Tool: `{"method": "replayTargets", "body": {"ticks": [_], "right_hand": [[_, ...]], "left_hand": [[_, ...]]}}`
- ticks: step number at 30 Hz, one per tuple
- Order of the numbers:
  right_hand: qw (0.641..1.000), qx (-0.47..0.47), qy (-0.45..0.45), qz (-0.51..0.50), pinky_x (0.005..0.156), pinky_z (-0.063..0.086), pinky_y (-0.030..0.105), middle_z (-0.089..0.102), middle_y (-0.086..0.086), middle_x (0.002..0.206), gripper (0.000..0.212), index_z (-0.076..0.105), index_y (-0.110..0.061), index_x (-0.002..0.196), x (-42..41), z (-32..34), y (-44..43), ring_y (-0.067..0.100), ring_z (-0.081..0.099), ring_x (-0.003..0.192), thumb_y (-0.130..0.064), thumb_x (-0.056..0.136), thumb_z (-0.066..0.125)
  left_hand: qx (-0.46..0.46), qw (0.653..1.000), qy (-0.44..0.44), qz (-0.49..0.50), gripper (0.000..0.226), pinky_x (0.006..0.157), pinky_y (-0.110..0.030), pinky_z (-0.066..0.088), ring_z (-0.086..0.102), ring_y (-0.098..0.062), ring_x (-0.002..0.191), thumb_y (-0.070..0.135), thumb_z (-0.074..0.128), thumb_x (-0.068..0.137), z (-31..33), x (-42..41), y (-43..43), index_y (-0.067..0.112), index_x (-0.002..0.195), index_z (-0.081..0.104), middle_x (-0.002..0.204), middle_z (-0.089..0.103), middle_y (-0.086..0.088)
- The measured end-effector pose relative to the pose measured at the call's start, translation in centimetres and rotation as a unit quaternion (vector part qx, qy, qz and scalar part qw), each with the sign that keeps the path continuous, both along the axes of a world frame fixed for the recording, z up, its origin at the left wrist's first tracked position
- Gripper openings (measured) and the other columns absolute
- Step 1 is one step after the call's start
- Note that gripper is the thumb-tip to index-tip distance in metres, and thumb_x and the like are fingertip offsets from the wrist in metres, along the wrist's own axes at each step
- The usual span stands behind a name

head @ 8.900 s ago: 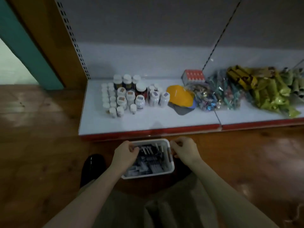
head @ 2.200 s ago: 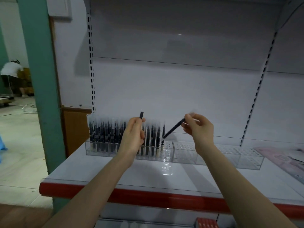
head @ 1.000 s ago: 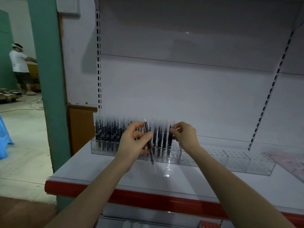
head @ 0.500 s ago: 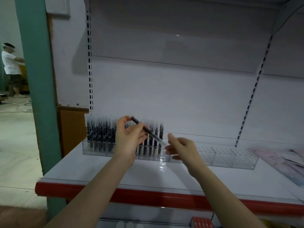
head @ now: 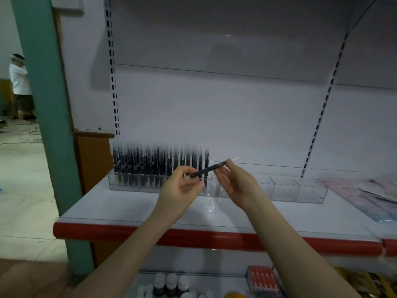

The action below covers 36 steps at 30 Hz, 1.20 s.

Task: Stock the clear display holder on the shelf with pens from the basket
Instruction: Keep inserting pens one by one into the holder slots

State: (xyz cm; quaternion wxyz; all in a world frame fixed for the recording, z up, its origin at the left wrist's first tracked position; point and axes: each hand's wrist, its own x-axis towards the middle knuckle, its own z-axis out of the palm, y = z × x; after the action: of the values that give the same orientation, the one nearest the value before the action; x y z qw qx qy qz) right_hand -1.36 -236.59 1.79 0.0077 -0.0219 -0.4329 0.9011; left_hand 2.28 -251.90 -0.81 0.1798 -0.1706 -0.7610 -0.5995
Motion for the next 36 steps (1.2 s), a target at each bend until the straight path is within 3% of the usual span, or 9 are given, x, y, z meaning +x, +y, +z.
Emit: {"method": "replayTargets", "body": {"ticks": [3, 6, 11, 15, 18, 26, 29, 33, 36], "right_hand": [[0.981, 0.141, 0.065, -0.118, 0.061, 0.056, 0.018, 0.065, 0.010, 0.081, 0.015, 0.059, -0.001, 0.103, -0.4, 1.2, 0.4, 0.018, 0.065, 0.069, -0.010, 0.092, 0.056], [0.951, 0.224, 0.111, -0.183, 0.064, 0.056, 0.018, 0.065, 0.005, 0.077, 0.008, 0.061, -0.008, 0.098, -1.0, 1.9, 0.2, 0.015, 0.064, 0.067, -0.010, 0.091, 0.057], [0.893, 0.352, 0.172, -0.222, 0.071, 0.055, 0.021, 0.066, 0.006, 0.082, 0.012, 0.064, -0.008, 0.100, -2.4, 2.1, -0.7, 0.013, 0.065, 0.072, -0.012, 0.092, 0.056], [0.853, 0.433, 0.200, -0.212, 0.079, 0.053, 0.027, 0.065, 0.005, 0.084, 0.020, 0.064, -0.004, 0.108, -2.9, 2.1, -1.3, 0.006, 0.063, 0.069, -0.012, 0.092, 0.055], [0.827, 0.471, 0.215, -0.218, 0.081, 0.052, 0.029, 0.065, 0.004, 0.085, 0.022, 0.064, -0.005, 0.110, -3.2, 2.3, -1.4, 0.013, 0.064, 0.074, -0.014, 0.092, 0.055], [0.821, 0.501, 0.192, -0.196, 0.082, 0.053, 0.030, 0.065, 0.004, 0.087, 0.023, 0.064, -0.004, 0.111, -4.5, 1.9, -1.1, 0.018, 0.065, 0.078, -0.014, 0.092, 0.056], [0.808, 0.528, 0.188, -0.182, 0.076, 0.052, 0.029, 0.065, 0.006, 0.083, 0.021, 0.065, -0.002, 0.107, -4.8, 1.2, -1.5, 0.018, 0.063, 0.074, -0.013, 0.092, 0.056], [0.791, 0.557, 0.178, -0.179, 0.062, 0.047, 0.017, 0.067, 0.010, 0.085, 0.021, 0.065, -0.001, 0.106, -5.1, 0.3, -1.6, 0.018, 0.062, 0.071, -0.014, 0.092, 0.056], [0.778, 0.579, 0.168, -0.178, 0.069, 0.047, 0.023, 0.070, 0.015, 0.090, 0.024, 0.065, -0.001, 0.110, -5.1, -0.1, -1.7, 0.018, 0.063, 0.073, -0.015, 0.092, 0.057]], "left_hand": [[-0.289, 0.955, -0.057, 0.040, 0.055, 0.094, -0.023, 0.042, 0.052, -0.008, 0.116, 0.047, 0.063, 0.082, -1.9, 0.3, -2.1, 0.032, 0.132, 0.044, 0.124, 0.056, 0.008], [-0.400, 0.909, -0.100, 0.059, 0.066, 0.099, -0.024, 0.035, 0.046, -0.010, 0.123, 0.070, 0.052, 0.077, -3.5, 0.1, -3.4, 0.030, 0.130, 0.051, 0.136, 0.051, 0.010], [-0.418, 0.903, -0.049, 0.089, 0.090, 0.090, -0.023, 0.040, 0.049, -0.006, 0.111, 0.084, 0.016, 0.052, -4.8, -0.8, -3.5, 0.034, 0.108, 0.065, 0.116, 0.058, 0.016], [-0.421, 0.901, -0.031, 0.095, 0.090, 0.089, -0.022, 0.039, 0.049, -0.005, 0.110, 0.082, 0.013, 0.053, -5.1, -0.9, -3.6, 0.034, 0.108, 0.065, 0.116, 0.058, 0.017], [-0.422, 0.901, -0.028, 0.095, 0.091, 0.091, -0.022, 0.039, 0.048, -0.004, 0.111, 0.083, 0.012, 0.053, -5.3, -1.0, -3.6, 0.035, 0.109, 0.064, 0.117, 0.058, 0.018], [-0.420, 0.902, -0.019, 0.095, 0.090, 0.090, -0.022, 0.039, 0.048, -0.004, 0.111, 0.083, 0.012, 0.053, -5.5, -1.1, -3.7, 0.035, 0.110, 0.064, 0.117, 0.057, 0.018], [-0.418, 0.904, -0.013, 0.092, 0.091, 0.091, -0.023, 0.041, 0.049, -0.004, 0.110, 0.083, 0.012, 0.054, -5.6, -1.2, -3.7, 0.035, 0.110, 0.065, 0.116, 0.058, 0.018], [-0.413, 0.906, -0.017, 0.091, 0.091, 0.094, -0.025, 0.040, 0.048, -0.005, 0.111, 0.083, 0.013, 0.053, -5.5, -1.2, -3.7, 0.035, 0.110, 0.065, 0.117, 0.058, 0.018], [-0.414, 0.906, -0.018, 0.091, 0.089, 0.095, -0.026, 0.040, 0.048, -0.005, 0.112, 0.084, 0.016, 0.054, -5.4, -1.1, -3.7, 0.035, 0.110, 0.065, 0.118, 0.058, 0.017]]}}
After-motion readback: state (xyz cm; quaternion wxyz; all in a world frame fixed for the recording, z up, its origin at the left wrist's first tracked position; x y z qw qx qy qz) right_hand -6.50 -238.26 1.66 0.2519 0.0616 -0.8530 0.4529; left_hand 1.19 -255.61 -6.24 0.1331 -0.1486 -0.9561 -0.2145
